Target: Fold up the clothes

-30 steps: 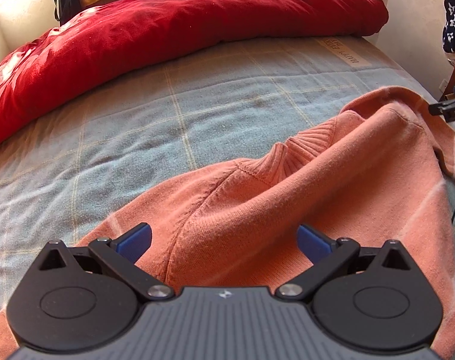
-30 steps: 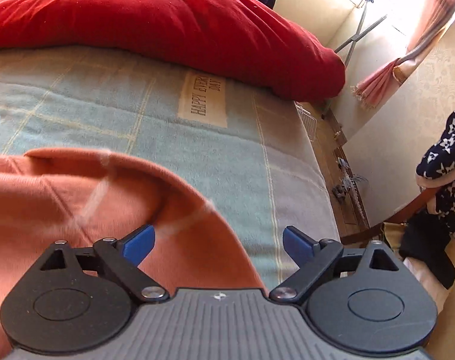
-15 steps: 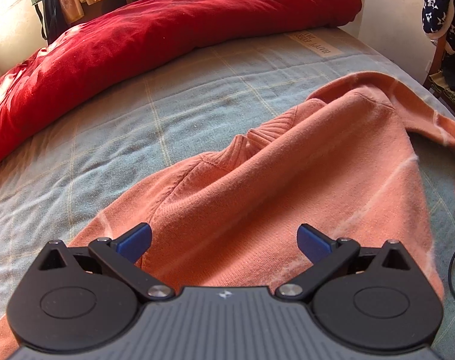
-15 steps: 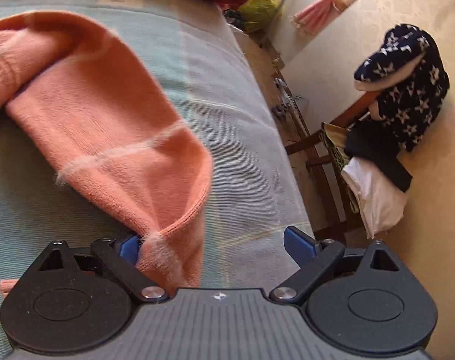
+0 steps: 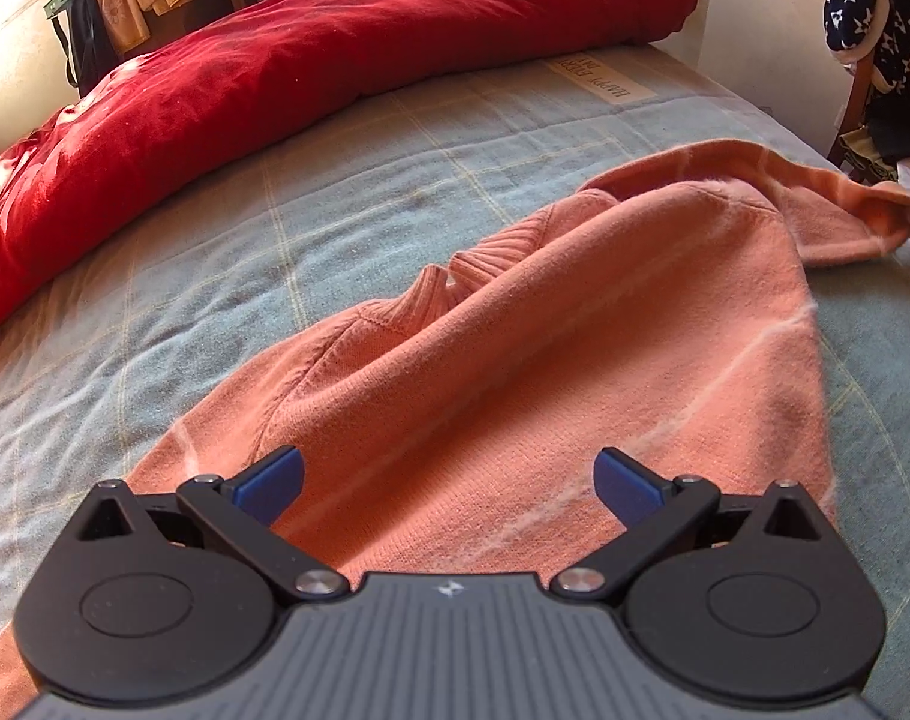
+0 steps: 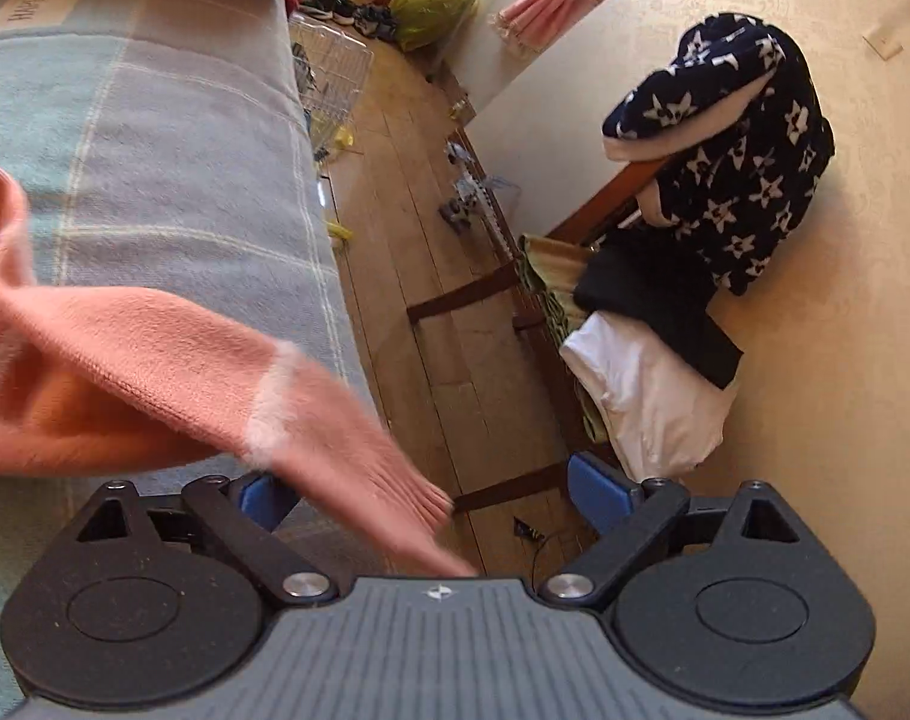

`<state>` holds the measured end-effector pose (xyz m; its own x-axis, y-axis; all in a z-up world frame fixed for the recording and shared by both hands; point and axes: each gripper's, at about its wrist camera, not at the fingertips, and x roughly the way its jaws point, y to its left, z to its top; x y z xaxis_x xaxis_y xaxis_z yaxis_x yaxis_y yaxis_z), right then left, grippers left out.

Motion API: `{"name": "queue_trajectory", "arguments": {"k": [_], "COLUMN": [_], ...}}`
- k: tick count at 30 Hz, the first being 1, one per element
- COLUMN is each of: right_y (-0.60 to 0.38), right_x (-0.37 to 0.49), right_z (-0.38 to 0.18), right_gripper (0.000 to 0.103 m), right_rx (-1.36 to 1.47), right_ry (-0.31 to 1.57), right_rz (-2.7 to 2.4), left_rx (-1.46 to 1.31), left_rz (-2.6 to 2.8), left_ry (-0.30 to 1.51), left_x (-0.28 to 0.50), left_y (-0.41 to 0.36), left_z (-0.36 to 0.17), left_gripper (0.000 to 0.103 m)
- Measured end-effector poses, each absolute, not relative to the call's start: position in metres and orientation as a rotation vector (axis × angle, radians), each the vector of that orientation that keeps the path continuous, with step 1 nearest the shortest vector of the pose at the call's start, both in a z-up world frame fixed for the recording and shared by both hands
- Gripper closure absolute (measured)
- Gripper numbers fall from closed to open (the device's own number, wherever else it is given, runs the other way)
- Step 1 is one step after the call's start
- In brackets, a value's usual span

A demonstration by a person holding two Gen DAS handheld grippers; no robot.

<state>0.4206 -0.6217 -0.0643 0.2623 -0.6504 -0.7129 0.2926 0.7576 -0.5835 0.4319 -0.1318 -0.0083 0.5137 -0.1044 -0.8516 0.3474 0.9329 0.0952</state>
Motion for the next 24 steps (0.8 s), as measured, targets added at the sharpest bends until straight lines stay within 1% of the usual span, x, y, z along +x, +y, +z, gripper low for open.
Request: {"name": "queue_trajectory", "arguments": {"k": [5, 16, 24], "right_y": [-0.628, -0.602, -0.65], "right_x": [0.389, 0.429, 0.468], "right_z": [-0.05, -0.071, -0.055], "right_gripper": [0.007, 0.007, 0.007], "right_rx": [-0.179, -0.17, -0.1], "right_ry": [1.107, 1.068, 0.984], "right_rz": [-0.605, -0.421, -0.657], "left_rx": [0.279, 0.342, 0.355], "left_rz": [-0.295, -0.344, -0.331], "left_ry": [1.001, 0.987, 0.984], "left_x": [0.431, 0.435, 0.438], "left_y": [-0.142, -0.167, -0.166], "left_z": [-0.009, -0.008, -0.009], "left_gripper": [0.001, 0.001, 0.001]}}
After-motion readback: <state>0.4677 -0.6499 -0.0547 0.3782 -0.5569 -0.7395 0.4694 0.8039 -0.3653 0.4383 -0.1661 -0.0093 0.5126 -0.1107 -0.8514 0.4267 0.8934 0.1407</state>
